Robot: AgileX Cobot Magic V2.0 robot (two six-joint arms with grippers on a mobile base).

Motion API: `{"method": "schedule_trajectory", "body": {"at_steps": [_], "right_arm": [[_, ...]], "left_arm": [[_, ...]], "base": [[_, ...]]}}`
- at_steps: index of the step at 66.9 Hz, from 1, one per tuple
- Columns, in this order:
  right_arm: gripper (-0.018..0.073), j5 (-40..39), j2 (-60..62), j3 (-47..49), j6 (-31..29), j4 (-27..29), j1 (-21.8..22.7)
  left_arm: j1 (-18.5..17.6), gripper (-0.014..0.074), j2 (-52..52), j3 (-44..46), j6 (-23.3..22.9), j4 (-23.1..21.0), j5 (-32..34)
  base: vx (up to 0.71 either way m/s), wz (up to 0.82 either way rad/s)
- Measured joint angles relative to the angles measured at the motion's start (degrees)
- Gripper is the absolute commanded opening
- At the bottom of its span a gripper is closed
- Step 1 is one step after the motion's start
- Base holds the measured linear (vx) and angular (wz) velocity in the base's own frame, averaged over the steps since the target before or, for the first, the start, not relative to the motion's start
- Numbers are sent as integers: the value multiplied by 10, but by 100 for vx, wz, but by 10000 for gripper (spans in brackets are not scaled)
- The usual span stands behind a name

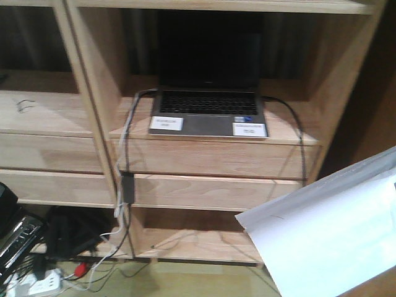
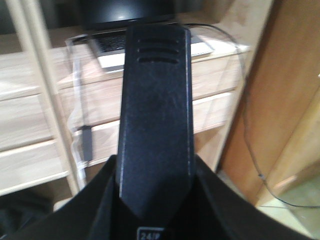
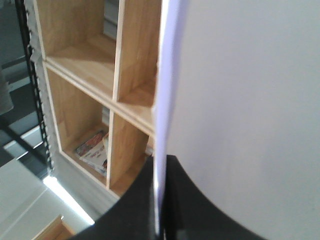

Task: Grab stapler and paper to desk for stapling
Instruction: 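Hold stapler and paper while the base drives toward the wooden desk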

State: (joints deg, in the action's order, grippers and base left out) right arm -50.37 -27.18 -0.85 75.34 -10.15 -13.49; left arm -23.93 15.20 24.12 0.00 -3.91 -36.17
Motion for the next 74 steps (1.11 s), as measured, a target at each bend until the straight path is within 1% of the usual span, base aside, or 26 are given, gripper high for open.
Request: {"method": "schedule_trajectory", "body": {"at_steps": [18,50,74], "right_arm": [[-5,0,0,0,0,0,0],[-5,0,0,0,0,0,0],[-5,0,0,0,0,0,0]], "left_arm": [[0,-7,0,0,0,0,0],[0,-7,0,0,0,0,0],[0,-7,0,0,0,0,-1]], "base": [[0,44],[4,68],[10,53]]}}
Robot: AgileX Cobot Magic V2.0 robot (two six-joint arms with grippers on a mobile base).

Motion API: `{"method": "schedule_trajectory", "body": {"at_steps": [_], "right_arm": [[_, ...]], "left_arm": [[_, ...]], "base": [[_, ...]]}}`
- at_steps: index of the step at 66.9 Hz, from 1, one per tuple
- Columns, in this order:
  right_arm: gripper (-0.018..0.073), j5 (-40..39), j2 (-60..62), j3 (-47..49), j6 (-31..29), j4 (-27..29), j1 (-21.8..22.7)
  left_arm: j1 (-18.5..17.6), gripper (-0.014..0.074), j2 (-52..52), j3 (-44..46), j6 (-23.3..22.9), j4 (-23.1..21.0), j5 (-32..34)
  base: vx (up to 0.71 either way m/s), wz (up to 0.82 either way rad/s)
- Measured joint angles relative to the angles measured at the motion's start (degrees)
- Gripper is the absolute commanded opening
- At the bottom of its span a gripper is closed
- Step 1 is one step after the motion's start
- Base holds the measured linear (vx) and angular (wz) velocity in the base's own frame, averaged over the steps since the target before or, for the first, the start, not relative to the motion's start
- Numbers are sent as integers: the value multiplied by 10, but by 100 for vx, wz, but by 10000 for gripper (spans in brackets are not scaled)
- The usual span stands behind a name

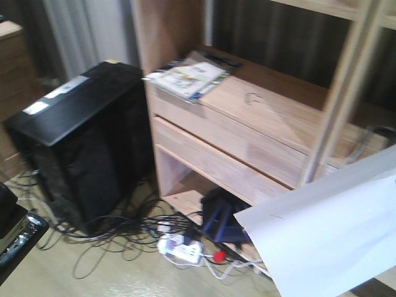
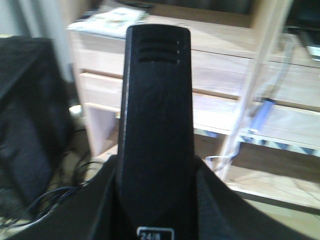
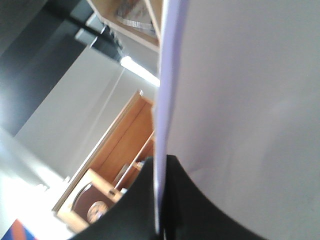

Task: Grab stapler and paper to desk for stapling
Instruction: 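Hold stapler and paper while the base drives toward the wooden desk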

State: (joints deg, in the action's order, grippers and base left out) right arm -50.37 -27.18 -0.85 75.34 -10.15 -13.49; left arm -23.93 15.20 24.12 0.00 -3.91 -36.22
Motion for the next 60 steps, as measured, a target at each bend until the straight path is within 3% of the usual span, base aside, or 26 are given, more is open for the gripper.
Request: {"method": "schedule_trajectory", "body": {"at_steps": [60], "right_arm": [[-5,0,0,0,0,0,0]], "left_arm": [[0,-7,0,0,0,0,0]], "base": [[11,58]]}}
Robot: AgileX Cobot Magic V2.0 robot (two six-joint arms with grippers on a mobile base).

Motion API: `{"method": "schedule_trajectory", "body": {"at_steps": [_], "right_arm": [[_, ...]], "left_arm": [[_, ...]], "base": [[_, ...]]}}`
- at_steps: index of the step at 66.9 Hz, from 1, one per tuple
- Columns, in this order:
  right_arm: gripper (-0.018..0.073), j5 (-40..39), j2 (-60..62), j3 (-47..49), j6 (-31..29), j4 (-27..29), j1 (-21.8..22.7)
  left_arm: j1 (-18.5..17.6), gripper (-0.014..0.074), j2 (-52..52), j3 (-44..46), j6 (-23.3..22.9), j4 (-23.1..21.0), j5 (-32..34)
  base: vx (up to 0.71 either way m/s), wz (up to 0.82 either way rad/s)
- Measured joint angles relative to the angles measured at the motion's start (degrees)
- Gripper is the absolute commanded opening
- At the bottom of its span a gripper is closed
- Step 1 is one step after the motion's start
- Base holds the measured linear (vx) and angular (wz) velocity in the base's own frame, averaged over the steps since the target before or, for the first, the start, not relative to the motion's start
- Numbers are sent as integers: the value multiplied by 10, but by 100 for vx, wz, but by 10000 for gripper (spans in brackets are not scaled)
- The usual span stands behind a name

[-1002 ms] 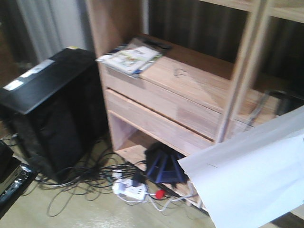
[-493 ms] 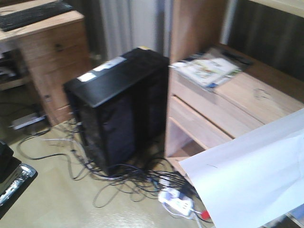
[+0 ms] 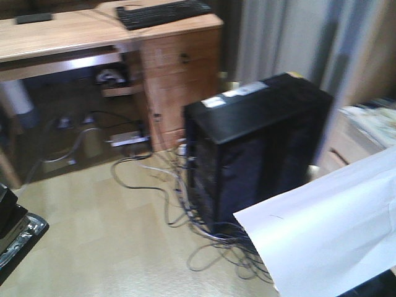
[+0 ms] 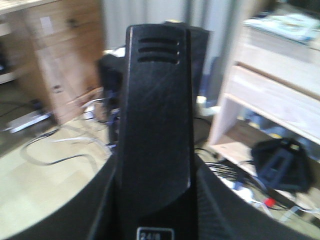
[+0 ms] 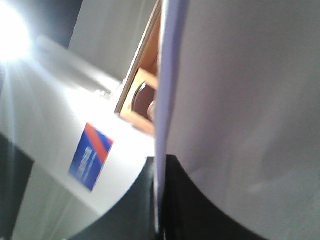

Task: Grab stapler and paper to desk for stapling
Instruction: 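Hold stapler and paper while the base drives toward the wooden desk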

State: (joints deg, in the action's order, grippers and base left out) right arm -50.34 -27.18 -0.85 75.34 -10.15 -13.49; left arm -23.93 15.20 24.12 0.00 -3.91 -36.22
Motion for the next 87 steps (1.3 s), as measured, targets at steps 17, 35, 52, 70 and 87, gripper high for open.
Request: {"method": "schedule_trajectory", "body": {"at_steps": [17,35,52,70,87], "right_arm": [[-5,1,0,0,0,0,0],[-5,1,0,0,0,0,0],[-5,1,0,0,0,0,0],[-5,0,0,0,0,0,0],[-5,0,0,0,0,0,0]], "left_arm": [[0,-7,0,0,0,0,0],[0,-7,0,0,0,0,0],[0,-7,0,0,0,0,0],[0,-7,0,0,0,0,0],[0,-7,0,0,0,0,0]], "base": [[7,54],[8,40],[10,22],[13,10],[19,5]]}}
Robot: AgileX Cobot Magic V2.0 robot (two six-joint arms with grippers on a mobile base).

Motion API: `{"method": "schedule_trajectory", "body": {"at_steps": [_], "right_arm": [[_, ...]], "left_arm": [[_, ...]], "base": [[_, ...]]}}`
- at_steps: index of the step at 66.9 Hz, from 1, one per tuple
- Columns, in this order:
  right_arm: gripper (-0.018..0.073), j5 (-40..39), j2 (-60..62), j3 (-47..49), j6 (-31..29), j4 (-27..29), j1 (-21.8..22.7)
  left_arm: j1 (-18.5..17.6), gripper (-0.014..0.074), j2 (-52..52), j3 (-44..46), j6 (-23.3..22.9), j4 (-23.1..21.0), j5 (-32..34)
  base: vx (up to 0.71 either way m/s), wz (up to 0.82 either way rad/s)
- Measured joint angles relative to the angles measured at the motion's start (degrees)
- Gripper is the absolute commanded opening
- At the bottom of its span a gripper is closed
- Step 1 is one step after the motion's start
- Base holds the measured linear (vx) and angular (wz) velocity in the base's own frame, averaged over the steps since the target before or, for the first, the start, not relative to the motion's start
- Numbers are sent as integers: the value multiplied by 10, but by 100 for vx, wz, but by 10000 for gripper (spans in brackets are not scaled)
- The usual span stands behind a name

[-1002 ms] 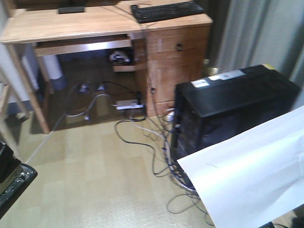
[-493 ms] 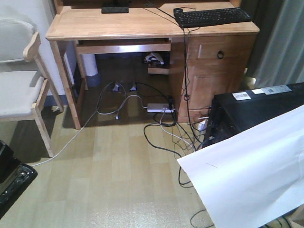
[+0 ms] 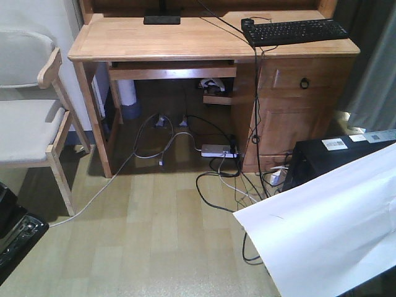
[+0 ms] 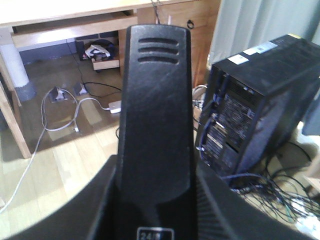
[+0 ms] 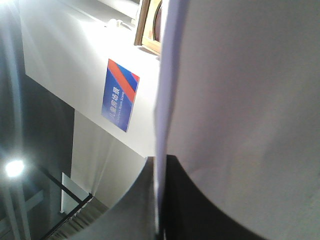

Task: Grab stapler and paper to desk for stapling
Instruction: 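Hold stapler and paper while the base drives toward the wooden desk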

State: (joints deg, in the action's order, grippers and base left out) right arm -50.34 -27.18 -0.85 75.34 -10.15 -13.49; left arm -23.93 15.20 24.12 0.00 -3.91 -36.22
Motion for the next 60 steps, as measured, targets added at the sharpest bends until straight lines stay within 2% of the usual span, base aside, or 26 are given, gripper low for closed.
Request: {"method": "schedule_trajectory", "body": {"at_steps": [60], "right_arm": [[-5,0,0,0,0,0,0]], "left_arm": [[0,-7,0,0,0,0,0]], "base": [[19,6]]}}
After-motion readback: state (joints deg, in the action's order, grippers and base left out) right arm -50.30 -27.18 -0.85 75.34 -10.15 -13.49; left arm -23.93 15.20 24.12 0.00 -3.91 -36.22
